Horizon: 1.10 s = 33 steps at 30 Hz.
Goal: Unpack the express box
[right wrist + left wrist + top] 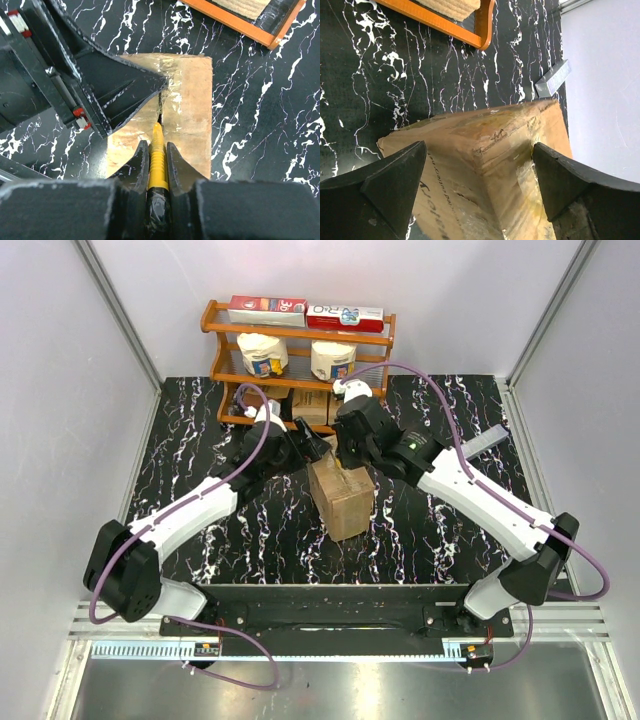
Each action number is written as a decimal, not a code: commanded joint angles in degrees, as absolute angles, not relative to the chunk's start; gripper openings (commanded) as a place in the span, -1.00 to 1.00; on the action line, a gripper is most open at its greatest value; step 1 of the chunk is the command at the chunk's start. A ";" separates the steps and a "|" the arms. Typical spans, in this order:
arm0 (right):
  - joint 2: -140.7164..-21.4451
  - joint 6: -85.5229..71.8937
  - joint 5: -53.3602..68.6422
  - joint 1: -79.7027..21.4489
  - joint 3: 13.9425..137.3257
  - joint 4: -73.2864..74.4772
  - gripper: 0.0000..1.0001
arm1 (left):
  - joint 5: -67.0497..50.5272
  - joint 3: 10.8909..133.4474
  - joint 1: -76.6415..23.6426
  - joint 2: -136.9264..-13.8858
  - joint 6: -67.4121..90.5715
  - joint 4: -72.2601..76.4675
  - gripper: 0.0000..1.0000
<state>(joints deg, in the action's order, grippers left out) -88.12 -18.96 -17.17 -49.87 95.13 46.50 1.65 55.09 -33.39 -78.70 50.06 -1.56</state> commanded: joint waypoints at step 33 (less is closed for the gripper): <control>-79.46 -26.63 -11.25 -50.54 91.59 58.09 -1.00 | 16.70 56.87 -33.49 -80.86 57.57 -13.54 0.72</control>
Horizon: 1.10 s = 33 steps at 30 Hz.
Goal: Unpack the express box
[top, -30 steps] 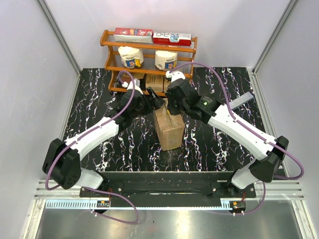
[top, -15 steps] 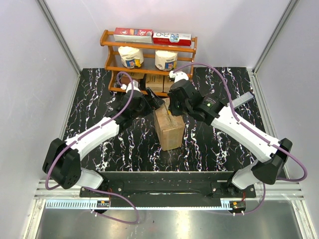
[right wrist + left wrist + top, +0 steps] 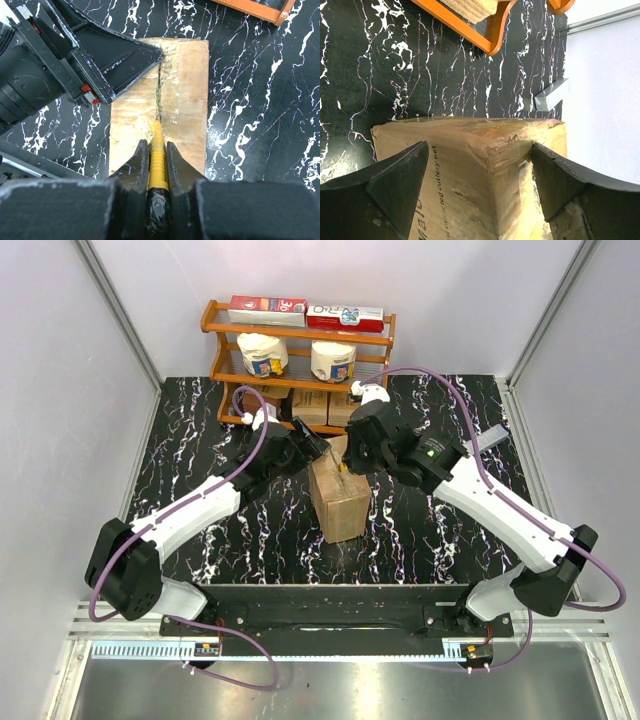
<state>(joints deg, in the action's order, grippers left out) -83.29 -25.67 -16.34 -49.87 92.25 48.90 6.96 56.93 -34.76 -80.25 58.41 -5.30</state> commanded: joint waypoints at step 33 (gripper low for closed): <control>-77.43 -26.72 -10.65 -50.45 92.82 58.71 -1.00 | 17.67 55.02 -33.66 -79.98 57.66 -11.69 0.71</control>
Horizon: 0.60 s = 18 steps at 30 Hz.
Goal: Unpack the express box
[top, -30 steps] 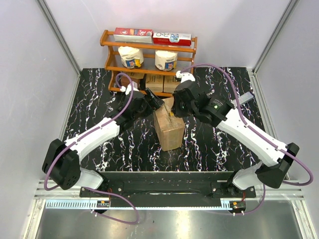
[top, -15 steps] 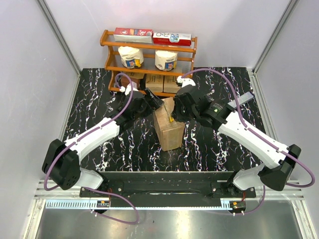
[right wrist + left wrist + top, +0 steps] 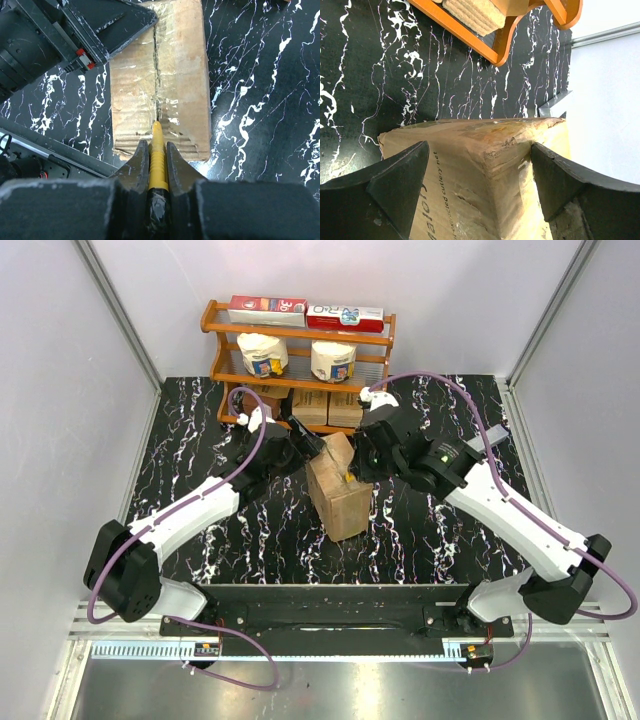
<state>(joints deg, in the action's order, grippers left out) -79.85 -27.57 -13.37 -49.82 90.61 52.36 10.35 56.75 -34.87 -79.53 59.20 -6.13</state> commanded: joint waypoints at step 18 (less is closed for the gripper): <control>-78.31 -29.01 -8.87 -50.45 82.53 57.30 -1.00 | 18.19 54.41 -33.66 -79.63 57.74 -11.78 0.71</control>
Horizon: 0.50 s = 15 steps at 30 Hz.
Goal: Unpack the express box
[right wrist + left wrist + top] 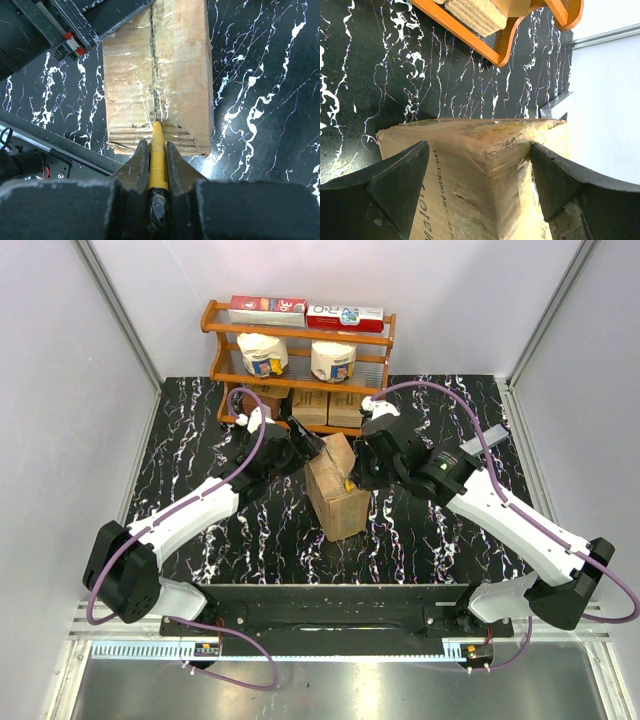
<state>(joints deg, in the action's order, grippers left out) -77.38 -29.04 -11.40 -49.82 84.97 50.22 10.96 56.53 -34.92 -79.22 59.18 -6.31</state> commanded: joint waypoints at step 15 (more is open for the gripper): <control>-71.11 -23.64 -4.57 -50.36 85.52 61.26 -1.00 | 19.68 54.49 -33.75 -80.24 55.90 -11.25 0.67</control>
<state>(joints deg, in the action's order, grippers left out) -75.61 -24.86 -10.50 -49.82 85.21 51.22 11.00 56.47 -34.94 -79.22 58.54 -5.85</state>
